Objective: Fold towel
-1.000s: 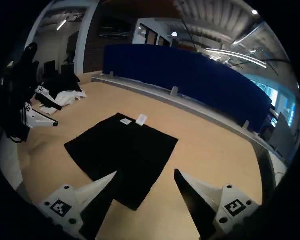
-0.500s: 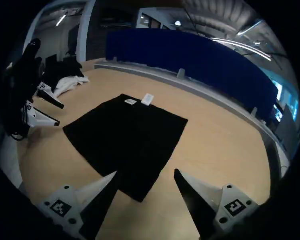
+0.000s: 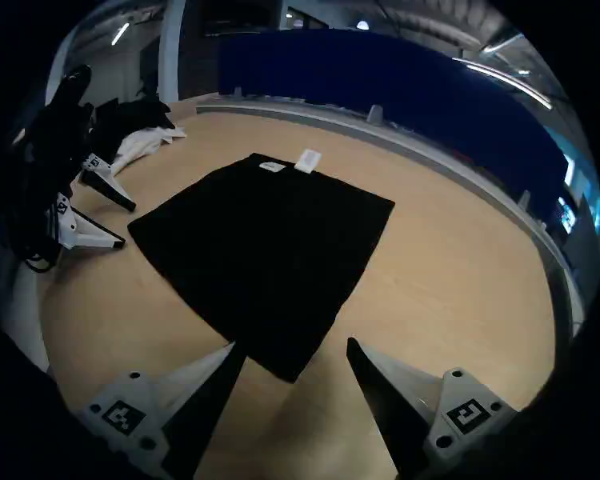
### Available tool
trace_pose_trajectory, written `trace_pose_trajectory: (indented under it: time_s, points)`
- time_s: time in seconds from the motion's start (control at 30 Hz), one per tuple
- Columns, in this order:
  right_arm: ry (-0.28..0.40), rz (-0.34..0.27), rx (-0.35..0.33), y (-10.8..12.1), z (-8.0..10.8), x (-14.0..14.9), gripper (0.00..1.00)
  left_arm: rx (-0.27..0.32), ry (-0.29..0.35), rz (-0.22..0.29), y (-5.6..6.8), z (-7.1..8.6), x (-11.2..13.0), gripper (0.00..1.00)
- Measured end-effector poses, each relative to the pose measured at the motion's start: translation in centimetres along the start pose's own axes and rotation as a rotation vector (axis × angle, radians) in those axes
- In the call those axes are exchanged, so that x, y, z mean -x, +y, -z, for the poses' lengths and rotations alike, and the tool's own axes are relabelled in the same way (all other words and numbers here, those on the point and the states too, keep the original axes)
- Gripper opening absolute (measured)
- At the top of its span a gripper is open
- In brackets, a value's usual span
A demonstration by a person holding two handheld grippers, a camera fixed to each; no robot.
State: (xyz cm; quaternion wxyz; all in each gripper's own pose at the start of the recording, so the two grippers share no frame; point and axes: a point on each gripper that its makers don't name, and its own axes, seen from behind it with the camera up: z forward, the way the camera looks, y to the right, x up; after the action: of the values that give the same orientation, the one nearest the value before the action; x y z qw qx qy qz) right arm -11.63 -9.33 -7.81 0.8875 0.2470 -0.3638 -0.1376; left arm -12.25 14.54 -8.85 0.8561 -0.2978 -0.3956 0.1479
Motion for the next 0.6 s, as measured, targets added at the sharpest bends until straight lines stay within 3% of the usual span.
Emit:
trace_pose_trajectory:
  time_s: [0.6]
  points:
    - [-0.035,-0.012,-0.021,-0.1,-1.0,1.4,0.86,0.007,-0.015,0.015,0.6,-0.2,0.0,0.94]
